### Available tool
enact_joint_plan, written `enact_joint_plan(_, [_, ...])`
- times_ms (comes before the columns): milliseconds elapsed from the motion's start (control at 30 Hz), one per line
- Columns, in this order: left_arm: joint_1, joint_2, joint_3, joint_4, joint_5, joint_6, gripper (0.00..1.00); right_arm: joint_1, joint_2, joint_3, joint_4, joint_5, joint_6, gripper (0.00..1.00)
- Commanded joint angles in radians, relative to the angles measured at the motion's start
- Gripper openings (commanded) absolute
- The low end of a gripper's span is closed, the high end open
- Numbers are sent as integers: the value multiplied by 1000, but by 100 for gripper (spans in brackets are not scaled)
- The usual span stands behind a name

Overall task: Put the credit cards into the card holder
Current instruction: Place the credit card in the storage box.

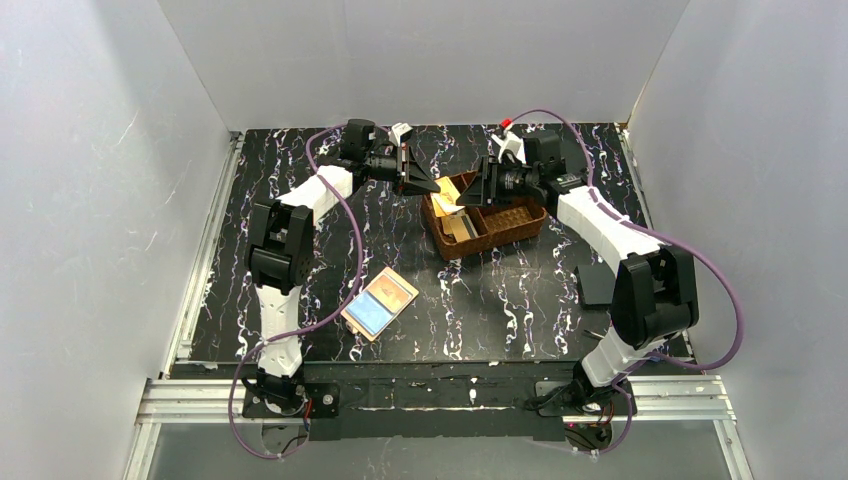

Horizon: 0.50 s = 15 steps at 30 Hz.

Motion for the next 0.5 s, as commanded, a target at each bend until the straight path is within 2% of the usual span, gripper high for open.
enact_joint_plan(0, [-3, -47, 28, -23, 10, 28, 0, 24, -43, 69, -33, 18, -48, 51])
enact_joint_plan(467, [-4, -47, 30, -22, 13, 33, 0, 63, -41, 112, -95, 65, -96, 54])
